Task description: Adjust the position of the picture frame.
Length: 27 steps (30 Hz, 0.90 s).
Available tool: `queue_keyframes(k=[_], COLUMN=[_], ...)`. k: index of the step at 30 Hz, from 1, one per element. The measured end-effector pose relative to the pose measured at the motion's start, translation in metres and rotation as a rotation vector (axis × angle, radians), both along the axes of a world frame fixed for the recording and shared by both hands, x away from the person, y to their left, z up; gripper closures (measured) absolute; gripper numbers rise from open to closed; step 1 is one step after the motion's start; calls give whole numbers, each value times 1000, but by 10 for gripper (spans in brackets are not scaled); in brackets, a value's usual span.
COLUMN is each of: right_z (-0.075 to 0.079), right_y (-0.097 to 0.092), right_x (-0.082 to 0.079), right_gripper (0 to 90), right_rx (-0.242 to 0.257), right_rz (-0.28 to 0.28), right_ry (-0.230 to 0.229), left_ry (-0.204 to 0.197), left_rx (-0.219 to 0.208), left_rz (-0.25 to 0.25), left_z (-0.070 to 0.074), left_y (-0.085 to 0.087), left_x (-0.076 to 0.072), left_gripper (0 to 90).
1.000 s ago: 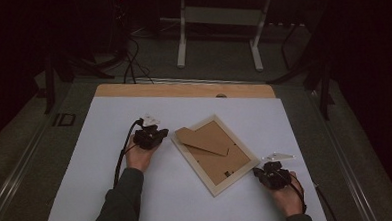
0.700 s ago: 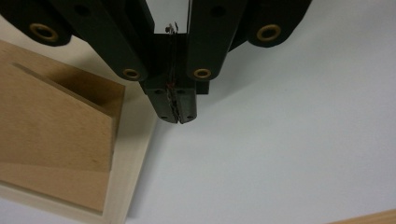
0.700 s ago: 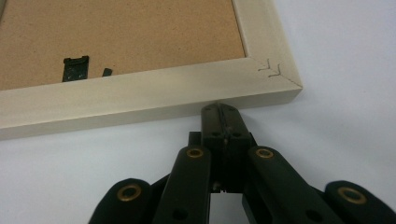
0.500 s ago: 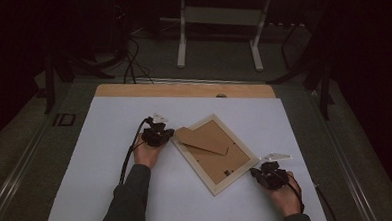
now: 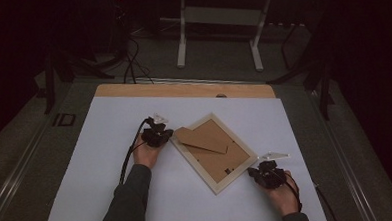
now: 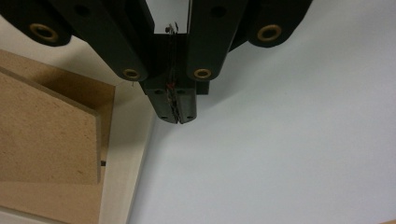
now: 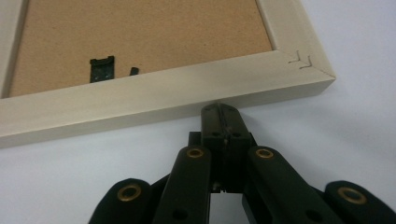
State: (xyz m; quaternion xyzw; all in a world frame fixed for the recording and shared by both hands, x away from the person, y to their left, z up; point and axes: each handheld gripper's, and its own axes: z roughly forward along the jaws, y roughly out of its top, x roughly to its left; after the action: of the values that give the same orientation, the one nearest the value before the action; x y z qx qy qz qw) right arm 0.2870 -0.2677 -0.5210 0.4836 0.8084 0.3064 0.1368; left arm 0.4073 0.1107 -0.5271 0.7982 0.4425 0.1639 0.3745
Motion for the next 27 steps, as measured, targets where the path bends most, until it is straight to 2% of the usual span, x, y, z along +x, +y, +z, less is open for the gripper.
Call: queue_keyframes(k=[6, 9, 19, 23, 26, 27], right_z=[1, 0, 0, 0, 0, 0], right_y=[2, 2, 3, 3, 3, 3], right_x=[1, 3, 6, 7, 9, 10], right_gripper=[899, 899, 899, 899, 899, 899], right_rx=[15, 21, 17, 16, 16, 16], right_rz=[-2, -8, -11, -14, -19, -22], right_ry=[-4, -1, -3, -1, -2, 0], left_ry=[-1, 14, 29, 23, 24, 23], left_rx=[12, 22, 15, 43, 51, 66], left_rz=[2, 5, 9, -17, -15, -13], left_z=[0, -4, -8, -7, -6, -5], left_y=[0, 1, 1, -1, -2, -3], left_x=[-1, 1, -5, -11, -16, -18], left_gripper=[900, 900, 900, 900, 900, 900])
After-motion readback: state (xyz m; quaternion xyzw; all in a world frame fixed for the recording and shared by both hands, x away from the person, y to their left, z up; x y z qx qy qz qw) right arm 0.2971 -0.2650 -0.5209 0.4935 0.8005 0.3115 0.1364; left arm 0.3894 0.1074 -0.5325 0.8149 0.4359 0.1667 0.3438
